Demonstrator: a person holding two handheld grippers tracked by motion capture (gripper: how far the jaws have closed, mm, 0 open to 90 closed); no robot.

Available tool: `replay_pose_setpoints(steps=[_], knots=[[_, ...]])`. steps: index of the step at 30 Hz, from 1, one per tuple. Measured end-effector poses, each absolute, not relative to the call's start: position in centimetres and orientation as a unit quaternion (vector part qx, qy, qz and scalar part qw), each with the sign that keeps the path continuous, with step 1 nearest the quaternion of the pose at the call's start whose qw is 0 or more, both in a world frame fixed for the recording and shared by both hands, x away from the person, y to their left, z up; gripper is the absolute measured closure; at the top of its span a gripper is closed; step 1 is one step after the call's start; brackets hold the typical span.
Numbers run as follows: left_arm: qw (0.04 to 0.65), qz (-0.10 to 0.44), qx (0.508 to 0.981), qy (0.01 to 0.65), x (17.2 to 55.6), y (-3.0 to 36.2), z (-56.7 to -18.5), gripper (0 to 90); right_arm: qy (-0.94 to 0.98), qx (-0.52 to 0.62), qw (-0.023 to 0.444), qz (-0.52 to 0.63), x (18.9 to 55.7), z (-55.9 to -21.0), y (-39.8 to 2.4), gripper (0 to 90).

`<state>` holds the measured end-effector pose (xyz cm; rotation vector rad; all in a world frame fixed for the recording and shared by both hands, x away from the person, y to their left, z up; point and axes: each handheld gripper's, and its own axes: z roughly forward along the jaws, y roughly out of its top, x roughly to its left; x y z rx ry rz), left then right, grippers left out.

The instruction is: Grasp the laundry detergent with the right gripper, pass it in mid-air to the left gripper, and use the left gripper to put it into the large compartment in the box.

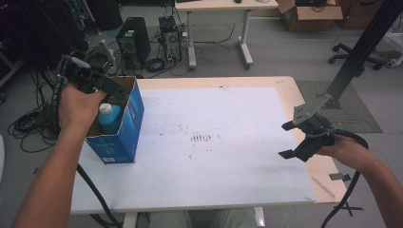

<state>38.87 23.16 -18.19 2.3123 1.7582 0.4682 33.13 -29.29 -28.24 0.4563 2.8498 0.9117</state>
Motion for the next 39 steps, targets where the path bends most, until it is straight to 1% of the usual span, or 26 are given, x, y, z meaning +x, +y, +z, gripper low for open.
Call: replay_pose_setpoints(steps=[3,4,9,12,21,28,39], knots=[[0.108,0.158,0.793,0.578,38.3,22.0,-17.4,8.4,0.940,0.152,0.059,0.301,33.0,-28.1,-29.5,4.5],[0.112,0.161,0.800,0.568,38.0,21.2,-17.0,8.4,0.940,0.152,0.058,0.301,33.0,-28.0,-29.5,4.5],[0.118,0.164,0.816,0.542,37.4,19.5,-16.4,7.7,0.940,0.152,0.060,0.300,32.8,-27.7,-29.6,4.6],[0.126,0.158,0.830,0.520,37.0,18.1,-16.0,4.5,0.940,0.153,0.062,0.299,32.8,-27.6,-29.7,4.6],[0.129,0.155,0.850,0.487,36.8,15.9,-15.8,5.1,0.940,0.156,0.061,0.298,32.6,-27.6,-29.8,4.6],[0.140,0.137,0.872,0.448,36.6,13.7,-16.0,4.7,0.939,0.159,0.060,0.299,32.8,-27.6,-29.9,4.7],[0.148,0.129,0.888,0.416,36.6,11.3,-16.5,4.7,0.939,0.162,0.060,0.298,32.8,-27.6,-30.0,4.6]])
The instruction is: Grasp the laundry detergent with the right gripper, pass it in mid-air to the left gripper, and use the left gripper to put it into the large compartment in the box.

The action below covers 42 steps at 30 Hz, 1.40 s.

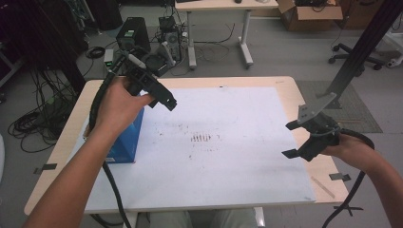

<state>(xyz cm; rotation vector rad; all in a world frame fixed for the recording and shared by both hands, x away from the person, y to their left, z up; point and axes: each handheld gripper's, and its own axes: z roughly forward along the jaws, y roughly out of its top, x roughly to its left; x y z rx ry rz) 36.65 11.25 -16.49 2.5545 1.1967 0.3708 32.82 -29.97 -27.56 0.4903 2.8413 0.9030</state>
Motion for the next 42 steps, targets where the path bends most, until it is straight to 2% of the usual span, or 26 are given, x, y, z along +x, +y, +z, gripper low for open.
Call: replay_pose_setpoints(steps=[24,42], knots=[[0.130,0.103,0.929,0.331,37.5,7.3,-19.7,4.8,0.938,0.168,0.056,0.297,33.4,-27.8,-29.3,4.4],[0.120,0.091,0.943,0.296,38.3,5.3,-21.7,5.0,0.939,0.173,0.051,0.293,34.2,-28.3,-29.4,4.4]])
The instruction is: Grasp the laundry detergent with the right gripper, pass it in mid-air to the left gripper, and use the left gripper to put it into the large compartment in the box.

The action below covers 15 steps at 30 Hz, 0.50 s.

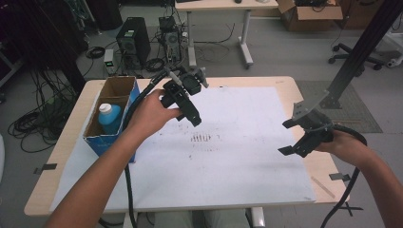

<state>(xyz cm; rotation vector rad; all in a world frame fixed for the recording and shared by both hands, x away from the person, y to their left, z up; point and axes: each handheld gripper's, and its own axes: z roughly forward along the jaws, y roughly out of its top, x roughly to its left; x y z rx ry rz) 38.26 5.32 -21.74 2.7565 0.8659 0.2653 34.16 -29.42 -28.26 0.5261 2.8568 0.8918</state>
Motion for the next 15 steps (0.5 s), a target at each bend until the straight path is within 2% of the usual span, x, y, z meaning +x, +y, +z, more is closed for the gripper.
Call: replay_pose_setpoints(steps=[15], knots=[[0.122,0.085,0.947,0.285,38.20,4.21,-22.40,5.4,0.938,0.177,0.052,0.295,33.80,-28.50,-29.77,4.4]])
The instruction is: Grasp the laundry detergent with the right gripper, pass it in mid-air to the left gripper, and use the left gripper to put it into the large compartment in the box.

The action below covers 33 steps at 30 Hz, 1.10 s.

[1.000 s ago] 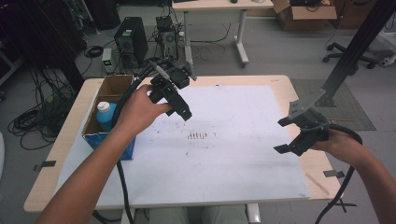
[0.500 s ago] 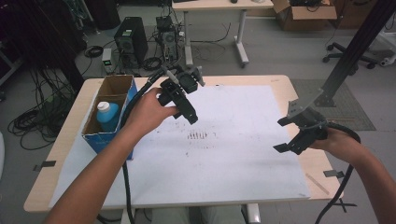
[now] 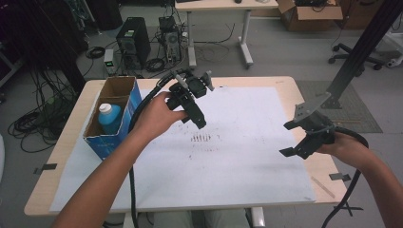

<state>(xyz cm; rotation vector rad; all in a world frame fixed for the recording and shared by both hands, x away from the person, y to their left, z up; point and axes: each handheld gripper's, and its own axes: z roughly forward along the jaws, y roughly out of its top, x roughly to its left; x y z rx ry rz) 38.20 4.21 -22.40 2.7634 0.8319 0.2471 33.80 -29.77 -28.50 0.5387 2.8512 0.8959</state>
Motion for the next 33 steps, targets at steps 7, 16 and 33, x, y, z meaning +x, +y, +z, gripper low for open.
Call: replay_pose_setpoints(steps=[7,16,33], knots=[[0.123,0.084,0.946,0.286,38.24,4.27,-22.41,5.5,0.938,0.175,0.053,0.294,33.85,-28.49,-29.57,4.4],[0.126,0.085,0.948,0.280,38.58,4.07,-22.18,5.5,0.939,0.174,0.051,0.294,34.03,-28.59,-29.41,4.3],[0.126,0.082,0.948,0.280,38.74,4.12,-22.25,5.6,0.939,0.173,0.050,0.292,34.11,-28.66,-29.31,4.4]])
